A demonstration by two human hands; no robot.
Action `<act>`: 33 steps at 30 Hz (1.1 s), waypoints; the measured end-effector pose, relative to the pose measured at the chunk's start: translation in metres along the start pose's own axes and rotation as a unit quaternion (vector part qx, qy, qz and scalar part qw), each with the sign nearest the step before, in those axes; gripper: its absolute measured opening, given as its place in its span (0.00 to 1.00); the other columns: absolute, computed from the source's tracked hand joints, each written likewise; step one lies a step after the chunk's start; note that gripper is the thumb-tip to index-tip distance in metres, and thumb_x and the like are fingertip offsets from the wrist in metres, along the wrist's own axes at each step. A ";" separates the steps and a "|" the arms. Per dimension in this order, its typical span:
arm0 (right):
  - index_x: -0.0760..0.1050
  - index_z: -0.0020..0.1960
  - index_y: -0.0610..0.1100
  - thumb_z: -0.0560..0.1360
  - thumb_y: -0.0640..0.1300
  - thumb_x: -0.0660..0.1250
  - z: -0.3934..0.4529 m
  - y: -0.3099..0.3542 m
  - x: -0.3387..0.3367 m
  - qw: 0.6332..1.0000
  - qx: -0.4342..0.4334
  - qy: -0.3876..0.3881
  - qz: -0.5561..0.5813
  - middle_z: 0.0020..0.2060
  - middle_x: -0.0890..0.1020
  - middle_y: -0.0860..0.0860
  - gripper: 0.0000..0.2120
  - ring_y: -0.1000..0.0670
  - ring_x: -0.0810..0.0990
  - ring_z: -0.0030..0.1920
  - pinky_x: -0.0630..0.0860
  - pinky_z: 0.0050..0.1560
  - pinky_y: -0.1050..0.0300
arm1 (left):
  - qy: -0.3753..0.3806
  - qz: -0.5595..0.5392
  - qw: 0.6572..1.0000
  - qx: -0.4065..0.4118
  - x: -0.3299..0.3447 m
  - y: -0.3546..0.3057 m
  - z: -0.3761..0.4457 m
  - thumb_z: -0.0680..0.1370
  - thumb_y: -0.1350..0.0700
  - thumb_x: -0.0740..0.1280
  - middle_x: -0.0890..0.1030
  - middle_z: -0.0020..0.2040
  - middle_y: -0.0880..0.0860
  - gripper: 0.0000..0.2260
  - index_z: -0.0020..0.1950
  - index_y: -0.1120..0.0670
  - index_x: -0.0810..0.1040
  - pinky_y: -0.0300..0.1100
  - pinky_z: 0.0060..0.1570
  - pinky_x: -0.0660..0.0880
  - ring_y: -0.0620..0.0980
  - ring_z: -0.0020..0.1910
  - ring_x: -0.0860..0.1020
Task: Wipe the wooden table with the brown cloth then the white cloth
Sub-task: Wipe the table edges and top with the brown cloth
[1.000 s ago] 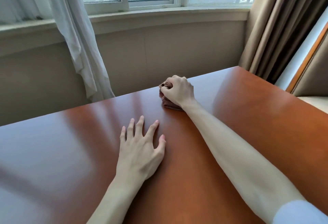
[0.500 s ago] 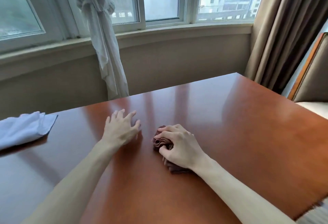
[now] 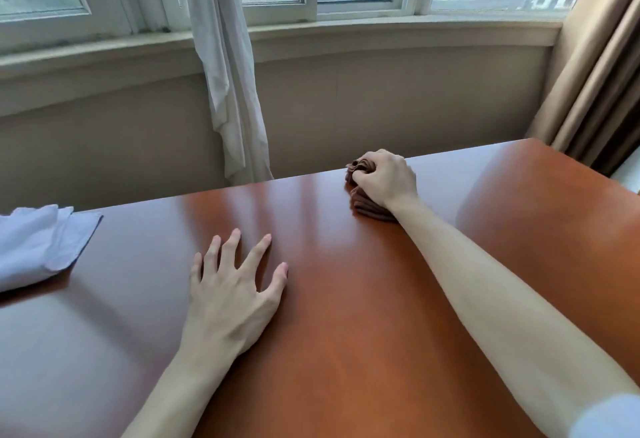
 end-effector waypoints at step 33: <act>0.82 0.50 0.48 0.73 0.48 0.67 -0.391 -0.058 -0.225 0.988 0.133 -0.060 -0.051 0.50 0.83 0.43 0.09 0.35 0.80 0.55 0.77 0.50 0.46 | 0.087 -0.006 0.988 0.131 -0.042 -0.064 -0.307 0.80 0.32 0.51 0.57 0.81 0.52 0.30 0.80 0.40 0.57 0.52 0.78 0.51 0.54 0.80 0.53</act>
Point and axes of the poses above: each hand's wrist, its own z-axis towards the middle knuckle, its own x-axis out of the palm, y = z × x, the point moved 6 cm from there along z, towards the middle knuckle
